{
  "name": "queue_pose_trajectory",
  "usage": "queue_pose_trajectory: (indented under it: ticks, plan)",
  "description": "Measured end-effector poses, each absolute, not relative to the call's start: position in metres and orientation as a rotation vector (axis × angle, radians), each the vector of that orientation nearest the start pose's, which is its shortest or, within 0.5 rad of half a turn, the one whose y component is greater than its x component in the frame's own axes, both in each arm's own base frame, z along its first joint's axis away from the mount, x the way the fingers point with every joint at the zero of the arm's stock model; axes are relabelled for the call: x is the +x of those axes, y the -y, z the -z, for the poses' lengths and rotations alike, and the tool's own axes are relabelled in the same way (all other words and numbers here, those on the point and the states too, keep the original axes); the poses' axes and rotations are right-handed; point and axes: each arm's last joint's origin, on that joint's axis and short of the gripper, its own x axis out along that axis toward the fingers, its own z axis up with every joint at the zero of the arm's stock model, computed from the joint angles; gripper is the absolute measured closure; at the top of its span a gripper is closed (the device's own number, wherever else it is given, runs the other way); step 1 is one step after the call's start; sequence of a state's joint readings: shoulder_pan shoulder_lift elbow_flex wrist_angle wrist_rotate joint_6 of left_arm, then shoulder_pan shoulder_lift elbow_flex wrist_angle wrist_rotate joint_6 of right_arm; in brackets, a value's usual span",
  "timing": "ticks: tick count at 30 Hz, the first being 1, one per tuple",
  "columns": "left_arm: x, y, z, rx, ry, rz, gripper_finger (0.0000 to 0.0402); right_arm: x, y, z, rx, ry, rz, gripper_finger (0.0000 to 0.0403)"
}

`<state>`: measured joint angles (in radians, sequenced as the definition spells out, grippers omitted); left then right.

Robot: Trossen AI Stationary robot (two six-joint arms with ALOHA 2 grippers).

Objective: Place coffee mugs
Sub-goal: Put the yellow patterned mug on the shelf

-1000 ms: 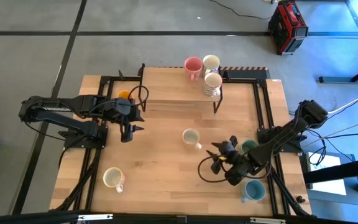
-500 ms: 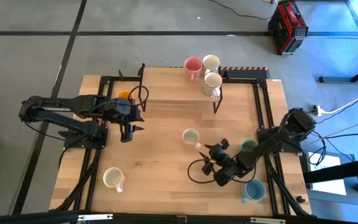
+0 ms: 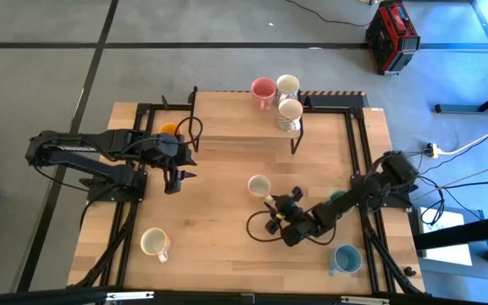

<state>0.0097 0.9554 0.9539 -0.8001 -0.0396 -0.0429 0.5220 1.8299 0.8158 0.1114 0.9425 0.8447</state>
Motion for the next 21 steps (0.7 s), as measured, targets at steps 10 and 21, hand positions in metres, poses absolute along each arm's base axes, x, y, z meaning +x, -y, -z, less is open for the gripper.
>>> queue_pose_trajectory:
  ticks: [10, 21]
  plan:
    - [0.1799, -0.0029, -0.3091, -0.029, -0.800, -0.064, 0.0234, 0.2911, -0.1408, -0.1119, 0.166, -0.456, 0.613, 0.0364]
    - [0.1803, -0.0031, -0.3095, -0.015, -0.795, -0.066, 0.0234, 0.2988, -0.1426, -0.1190, 0.158, -0.449, 0.605, 0.0364]
